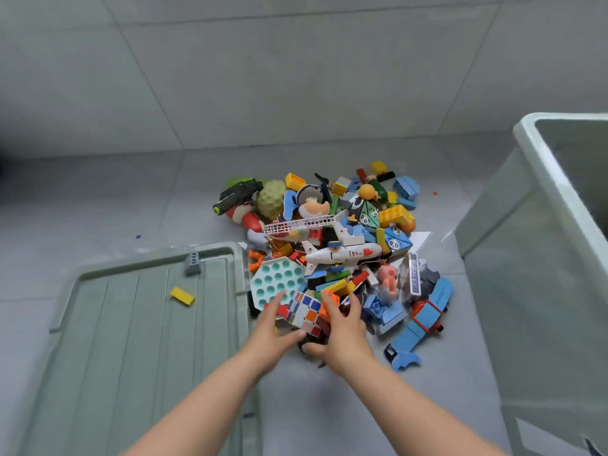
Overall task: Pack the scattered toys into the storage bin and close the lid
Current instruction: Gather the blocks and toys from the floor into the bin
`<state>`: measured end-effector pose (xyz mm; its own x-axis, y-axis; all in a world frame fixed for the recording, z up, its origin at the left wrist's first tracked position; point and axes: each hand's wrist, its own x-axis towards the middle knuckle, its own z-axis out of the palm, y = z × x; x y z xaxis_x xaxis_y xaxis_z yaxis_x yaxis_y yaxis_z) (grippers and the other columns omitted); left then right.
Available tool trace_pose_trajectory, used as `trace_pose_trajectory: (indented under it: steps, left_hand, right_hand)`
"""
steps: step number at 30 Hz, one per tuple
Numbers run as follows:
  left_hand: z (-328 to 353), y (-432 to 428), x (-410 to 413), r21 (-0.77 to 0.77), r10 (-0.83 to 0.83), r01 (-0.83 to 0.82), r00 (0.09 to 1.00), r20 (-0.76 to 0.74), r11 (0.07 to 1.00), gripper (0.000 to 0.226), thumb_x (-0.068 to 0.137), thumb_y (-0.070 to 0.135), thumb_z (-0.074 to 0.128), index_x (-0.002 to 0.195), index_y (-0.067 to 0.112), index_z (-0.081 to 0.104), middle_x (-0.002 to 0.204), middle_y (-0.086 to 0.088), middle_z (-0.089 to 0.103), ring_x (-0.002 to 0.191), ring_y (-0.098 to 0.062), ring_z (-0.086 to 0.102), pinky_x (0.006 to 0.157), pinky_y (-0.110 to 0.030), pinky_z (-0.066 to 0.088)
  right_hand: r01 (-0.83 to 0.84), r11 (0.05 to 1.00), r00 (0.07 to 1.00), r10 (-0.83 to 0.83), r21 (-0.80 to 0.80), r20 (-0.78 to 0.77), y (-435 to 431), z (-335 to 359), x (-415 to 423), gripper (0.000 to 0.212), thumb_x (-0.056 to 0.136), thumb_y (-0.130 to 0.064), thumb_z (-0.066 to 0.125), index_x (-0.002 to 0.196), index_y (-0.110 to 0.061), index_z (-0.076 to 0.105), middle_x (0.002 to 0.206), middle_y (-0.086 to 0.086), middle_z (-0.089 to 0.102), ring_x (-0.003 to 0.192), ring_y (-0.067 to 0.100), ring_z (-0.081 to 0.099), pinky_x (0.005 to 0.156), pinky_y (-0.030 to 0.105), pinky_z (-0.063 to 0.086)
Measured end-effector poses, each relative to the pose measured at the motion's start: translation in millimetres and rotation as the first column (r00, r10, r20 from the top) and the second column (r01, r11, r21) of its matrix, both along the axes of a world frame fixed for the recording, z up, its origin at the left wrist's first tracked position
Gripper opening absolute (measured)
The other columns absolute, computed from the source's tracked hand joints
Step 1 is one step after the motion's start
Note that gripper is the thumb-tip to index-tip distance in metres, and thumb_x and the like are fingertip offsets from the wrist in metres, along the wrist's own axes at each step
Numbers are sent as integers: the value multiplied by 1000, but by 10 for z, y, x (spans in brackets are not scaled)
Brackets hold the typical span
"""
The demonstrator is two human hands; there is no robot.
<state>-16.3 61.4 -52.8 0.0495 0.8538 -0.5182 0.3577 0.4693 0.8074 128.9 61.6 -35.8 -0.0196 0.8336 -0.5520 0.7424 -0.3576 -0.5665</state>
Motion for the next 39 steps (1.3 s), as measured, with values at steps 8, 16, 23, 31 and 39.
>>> trace_pose_trajectory:
  steps: [8, 16, 23, 31, 39]
  left_hand:
    - [-137, 119, 383, -81, 78, -83, 995, -63, 993, 106, 67, 36, 82, 147, 27, 13, 140, -7, 21, 116, -19, 39, 87, -24, 38]
    - [-154, -75, 395, -46, 180, -174, 938, 296, 984, 68, 73, 18, 77, 119, 31, 29, 120, -7, 58, 103, -22, 63, 87, -45, 54]
    - [894, 40, 496, 183, 171, -285, 867, 468, 941, 73, 68, 27, 70, 127, 32, 27, 116, -6, 63, 102, -21, 66, 83, -37, 56]
    - [2600, 427, 1513, 458, -137, -162, 823, 552, 874, 59, 84, 20, 64, 124, 29, 21, 104, -5, 66, 85, -16, 69, 73, -32, 58]
    - [2268, -164, 3776, 195, -309, 246, 837, 452, 950, 74, 71, 40, 75, 123, 32, 22, 116, -10, 58, 101, -27, 63, 89, -48, 52]
  right_hand:
    - [200, 960, 961, -154, 194, -228, -98, -307, 148, 68, 82, 8, 52, 127, -42, 48, 147, -9, 23, 133, 15, 26, 108, 26, 30]
    - [341, 868, 874, -151, 361, -462, -316, -237, 255, 61, 86, -3, 60, 110, -58, 53, 123, -33, 35, 122, -3, 37, 99, 31, 47]
    - [318, 717, 868, 44, 621, -495, -166, 741, 230, 56, 90, -10, 56, 116, -58, 48, 124, -34, 33, 127, 4, 33, 101, 32, 46]
    - [439, 524, 836, 60, 730, -546, 206, 2533, 1251, 46, 82, 6, 56, 116, -24, 61, 121, 8, 47, 115, 17, 52, 101, 28, 45]
    - [622, 644, 751, -329, 445, -572, -868, 2463, 3376, 52, 83, 13, 52, 109, -30, 60, 110, 9, 62, 94, 15, 57, 86, 27, 52]
